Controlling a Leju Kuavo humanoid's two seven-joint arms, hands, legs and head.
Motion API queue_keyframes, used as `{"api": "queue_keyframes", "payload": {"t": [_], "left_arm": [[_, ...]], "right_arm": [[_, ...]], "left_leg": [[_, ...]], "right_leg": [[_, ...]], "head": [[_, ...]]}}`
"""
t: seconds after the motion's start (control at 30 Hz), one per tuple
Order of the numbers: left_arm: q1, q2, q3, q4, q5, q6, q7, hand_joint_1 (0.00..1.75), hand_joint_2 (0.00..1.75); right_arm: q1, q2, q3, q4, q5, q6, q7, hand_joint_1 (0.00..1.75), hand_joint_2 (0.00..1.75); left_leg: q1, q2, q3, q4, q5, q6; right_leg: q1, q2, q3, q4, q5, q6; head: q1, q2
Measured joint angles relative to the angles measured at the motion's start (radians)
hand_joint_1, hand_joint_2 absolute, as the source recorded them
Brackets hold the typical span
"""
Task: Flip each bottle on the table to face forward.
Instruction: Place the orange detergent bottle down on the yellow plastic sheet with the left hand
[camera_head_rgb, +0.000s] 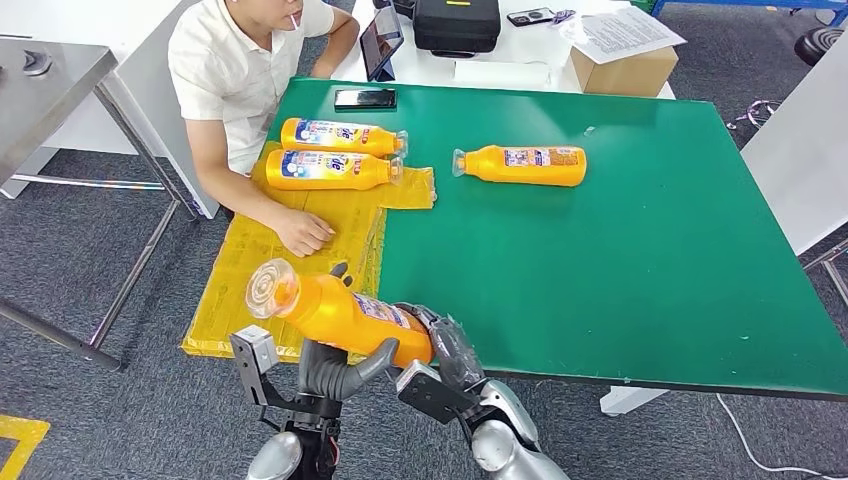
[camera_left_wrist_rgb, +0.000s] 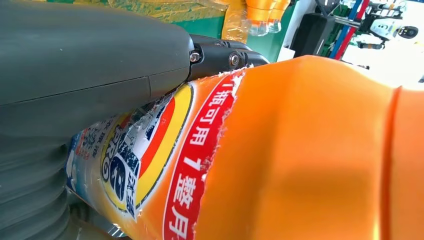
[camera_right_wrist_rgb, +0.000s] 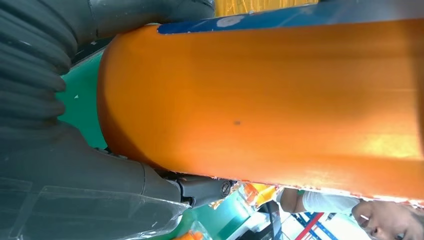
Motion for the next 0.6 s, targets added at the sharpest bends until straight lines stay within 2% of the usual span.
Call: {"api": "queue_keyframes", "payload": {"t": [0.23,0.37,0.4,0.5,0.53,0.6], "left_arm": [[0.001,-0.001,0.001,-0.002,0.009,-0.004,-0.001,0.0,1.75],[0.002,-0.004,0.003,-0.016,0.08,-0.059,0.024,1.74,1.75],[0.002,-0.004,0.004,-0.02,0.105,-0.081,0.036,1.75,1.75],[0.002,-0.005,0.014,-0.026,0.169,-0.141,0.06,1.75,1.75],[0.002,-0.005,0.02,-0.026,0.188,-0.159,0.065,1.75,1.75],[0.002,-0.005,0.035,-0.029,0.237,-0.202,0.08,1.75,1.75]], "right_arm": [[-0.004,0.001,0.007,0.009,-0.008,0.001,0.0,1.75,1.75],[-0.01,0.003,0.022,0.022,-0.047,0.003,-0.016,1.74,1.75],[-0.013,0.005,0.025,0.028,-0.057,0.005,-0.022,1.63,1.75],[-0.021,0.009,0.035,0.042,-0.081,0.017,-0.039,0.33,1.75],[-0.023,0.009,0.039,0.045,-0.086,0.026,-0.046,0.0,1.75],[-0.024,0.009,0.053,0.05,-0.098,0.057,-0.068,0.0,0.87]], "left_leg": [[0.0,0.0,0.0,0.0,0.0,0.0],[0.0,0.0,0.0,0.0,0.0,0.0],[0.0,0.0,0.0,0.0,0.0,0.0],[0.0,0.0,0.0,0.0,0.0,0.0],[0.0,0.0,0.0,0.0,0.0,0.0],[0.0,0.0,0.0,0.0,0.0,0.0]], "right_leg": [[0.0,0.0,0.0,0.0,0.0,0.0],[0.0,0.0,0.0,0.0,0.0,0.0],[0.0,0.0,0.0,0.0,0.0,0.0],[0.0,0.0,0.0,0.0,0.0,0.0],[0.0,0.0,0.0,0.0,0.0,0.0],[0.0,0.0,0.0,0.0,0.0,0.0]], "head": [[0.0,0.0],[0.0,0.0],[0.0,0.0],[0.0,0.0],[0.0,0.0],[0.0,0.0]]}}
